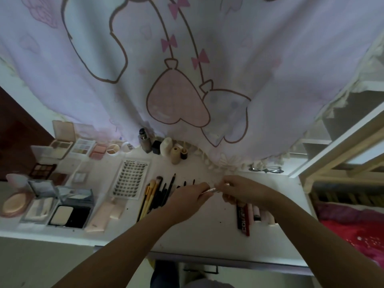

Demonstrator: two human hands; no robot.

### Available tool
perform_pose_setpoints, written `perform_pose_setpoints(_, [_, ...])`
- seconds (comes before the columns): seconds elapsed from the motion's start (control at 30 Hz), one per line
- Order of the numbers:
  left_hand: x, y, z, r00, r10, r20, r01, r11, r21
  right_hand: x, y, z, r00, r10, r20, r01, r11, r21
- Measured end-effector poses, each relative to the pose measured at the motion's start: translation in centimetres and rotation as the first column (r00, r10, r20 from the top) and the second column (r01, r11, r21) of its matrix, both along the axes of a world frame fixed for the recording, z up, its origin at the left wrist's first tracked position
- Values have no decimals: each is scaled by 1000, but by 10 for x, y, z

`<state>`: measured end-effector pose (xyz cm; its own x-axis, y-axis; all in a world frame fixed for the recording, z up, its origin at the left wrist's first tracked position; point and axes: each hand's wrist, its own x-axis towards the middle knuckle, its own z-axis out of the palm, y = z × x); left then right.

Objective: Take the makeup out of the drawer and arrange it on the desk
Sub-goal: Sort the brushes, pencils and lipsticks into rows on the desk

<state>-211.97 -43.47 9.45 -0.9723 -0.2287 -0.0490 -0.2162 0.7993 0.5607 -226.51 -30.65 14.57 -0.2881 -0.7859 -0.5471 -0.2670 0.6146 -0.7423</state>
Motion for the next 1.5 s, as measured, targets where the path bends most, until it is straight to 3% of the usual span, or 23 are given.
perform_pose_setpoints(0.13, [1, 0, 2, 998, -35, 49, 38, 997, -69, -1, 2, -2, 999, -19, -29, 19, 1000, 22])
perform_pose_setpoints(0.33, [2, -3, 0, 998, -25, 60, 30, 997, -70, 2, 2, -5, 994, -98, 45, 95, 994, 60])
perform_pose_setpoints(0.47, [5, -7, -3, 997, -33, 69, 40, 995, -89, 1, 2, -5, 999, -44, 15, 44, 999, 12])
perform_pose_setpoints(0.8, [8, -10, -4, 995, -31, 93, 37, 997, -66, 3, 1, -9, 994, -92, 58, 93, 996, -5])
perform_pose_setpoints(1.0, [6, -8, -3, 996, -42, 75, 48, 996, -72, 6, -2, -10, 999, -5, -34, 5, 1000, 9])
perform_pose_setpoints(1.3, [10, -13, -10, 996, -50, 69, 54, 996, -66, -4, 4, -13, 999, -26, 29, 26, 1000, 5])
perform_pose_setpoints(1.5, [30, -26, -29, 988, 52, 142, -48, 998, -32, -30, 36, -22, 966, -220, 132, 217, 975, 35])
